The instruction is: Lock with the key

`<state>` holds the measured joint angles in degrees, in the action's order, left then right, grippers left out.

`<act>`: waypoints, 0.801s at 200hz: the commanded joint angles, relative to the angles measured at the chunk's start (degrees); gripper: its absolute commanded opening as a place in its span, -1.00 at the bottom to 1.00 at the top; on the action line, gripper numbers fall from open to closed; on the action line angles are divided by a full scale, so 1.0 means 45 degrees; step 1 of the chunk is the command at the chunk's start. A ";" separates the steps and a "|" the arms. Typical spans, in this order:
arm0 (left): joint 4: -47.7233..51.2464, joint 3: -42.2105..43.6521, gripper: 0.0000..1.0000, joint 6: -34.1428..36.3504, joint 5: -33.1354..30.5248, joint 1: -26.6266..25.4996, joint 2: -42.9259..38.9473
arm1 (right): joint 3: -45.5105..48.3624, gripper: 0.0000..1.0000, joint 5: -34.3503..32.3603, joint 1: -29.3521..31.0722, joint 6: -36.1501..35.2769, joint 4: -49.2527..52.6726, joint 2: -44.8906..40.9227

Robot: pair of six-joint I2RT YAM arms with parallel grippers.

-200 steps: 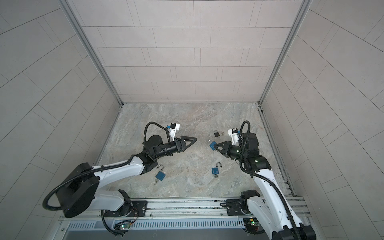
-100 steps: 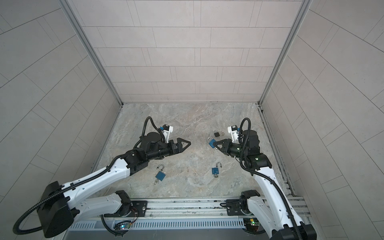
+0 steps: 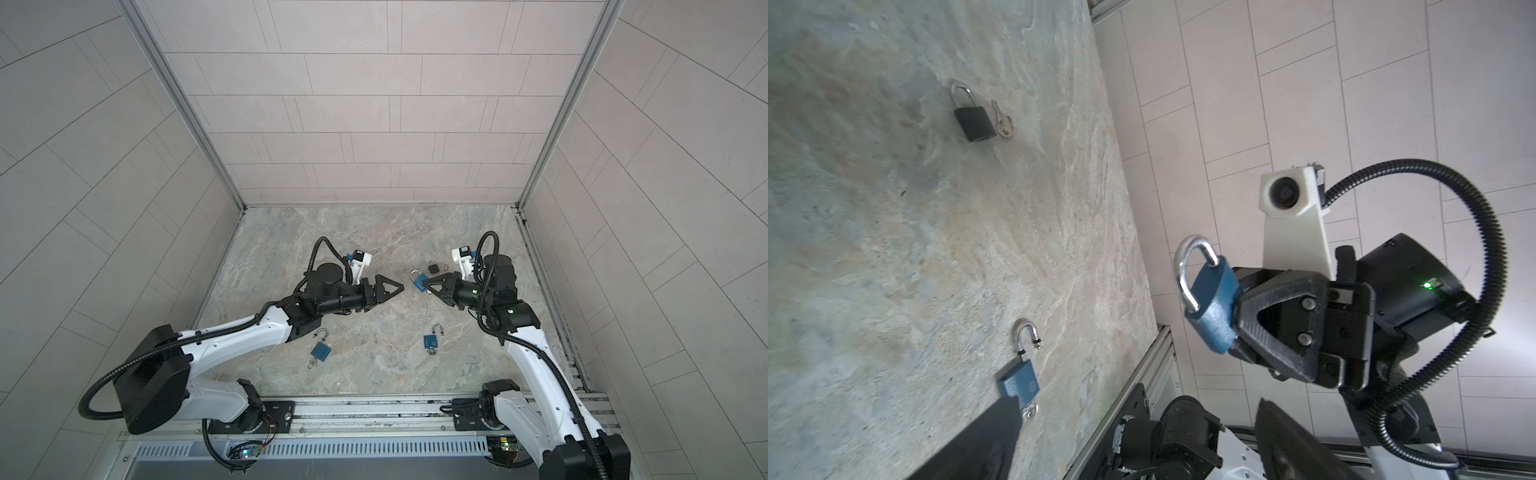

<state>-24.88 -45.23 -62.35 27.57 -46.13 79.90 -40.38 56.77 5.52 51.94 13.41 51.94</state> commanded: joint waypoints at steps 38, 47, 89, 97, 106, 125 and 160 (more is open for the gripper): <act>-0.3279 -0.0661 0.53 -0.0920 0.0433 0.0019 0.1574 | 0.0143 -1.00 0.0143 0.0375 0.0519 -0.1338 -0.0290; -0.3744 -0.0761 0.44 -0.1127 0.0553 0.0017 0.1907 | 0.0168 -1.00 0.0139 0.0376 0.0547 -0.1325 -0.0345; -0.5258 -0.1033 0.25 -0.1879 0.0637 0.0018 0.3044 | -0.0030 -1.00 0.0157 0.0379 0.0293 -0.0814 -0.0502; -0.5311 -0.1136 0.14 -0.1954 0.0605 0.0026 0.3171 | -0.0012 -1.00 0.0157 0.0375 0.0274 -0.0795 -0.0506; -0.5276 -0.1211 0.04 -0.1984 0.0532 0.0033 0.3257 | 0.0023 -1.00 0.0157 0.0379 0.0283 -0.0791 -0.0503; -0.5242 -0.1276 -0.05 -0.2005 0.0571 0.0017 0.3301 | 0.0144 -1.00 0.0145 0.0379 0.0274 -0.0843 -0.0508; -0.4822 -0.1306 -0.21 -0.1831 0.0532 0.0017 0.3235 | 0.0226 -1.00 0.0196 0.0381 0.0274 -0.0928 -0.0507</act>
<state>-45.28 -49.52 -70.46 29.63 -46.11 94.70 -39.83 56.36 7.03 53.89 11.14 50.98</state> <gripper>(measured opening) 0.412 0.170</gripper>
